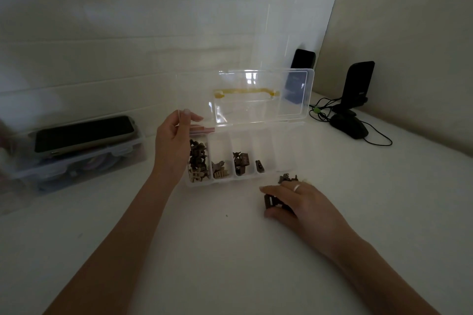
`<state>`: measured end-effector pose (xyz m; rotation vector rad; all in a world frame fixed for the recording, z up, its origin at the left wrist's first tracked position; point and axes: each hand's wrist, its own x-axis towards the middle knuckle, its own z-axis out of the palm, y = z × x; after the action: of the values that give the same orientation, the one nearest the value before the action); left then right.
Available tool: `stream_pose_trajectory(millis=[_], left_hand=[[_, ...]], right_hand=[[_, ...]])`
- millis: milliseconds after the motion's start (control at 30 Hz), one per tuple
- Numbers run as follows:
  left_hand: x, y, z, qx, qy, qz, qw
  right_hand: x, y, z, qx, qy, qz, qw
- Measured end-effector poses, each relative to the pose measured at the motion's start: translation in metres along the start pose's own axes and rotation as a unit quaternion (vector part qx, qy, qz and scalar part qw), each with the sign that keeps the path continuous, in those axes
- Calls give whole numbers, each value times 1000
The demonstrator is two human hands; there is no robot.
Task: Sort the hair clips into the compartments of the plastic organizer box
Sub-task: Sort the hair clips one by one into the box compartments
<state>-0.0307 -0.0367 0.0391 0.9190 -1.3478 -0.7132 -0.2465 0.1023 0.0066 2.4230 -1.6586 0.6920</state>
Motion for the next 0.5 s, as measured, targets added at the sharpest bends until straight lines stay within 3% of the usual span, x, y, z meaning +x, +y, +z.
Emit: stream_pose_trajectory(millis=[300,500], left_hand=[[0,-1,1,-2,-3,-8,1000],[0,-2,0,3,2,-7,1000]], right_hand=[[33,-11,-4,52,190,-5,980],[77,-18,4,55,214,23,975]])
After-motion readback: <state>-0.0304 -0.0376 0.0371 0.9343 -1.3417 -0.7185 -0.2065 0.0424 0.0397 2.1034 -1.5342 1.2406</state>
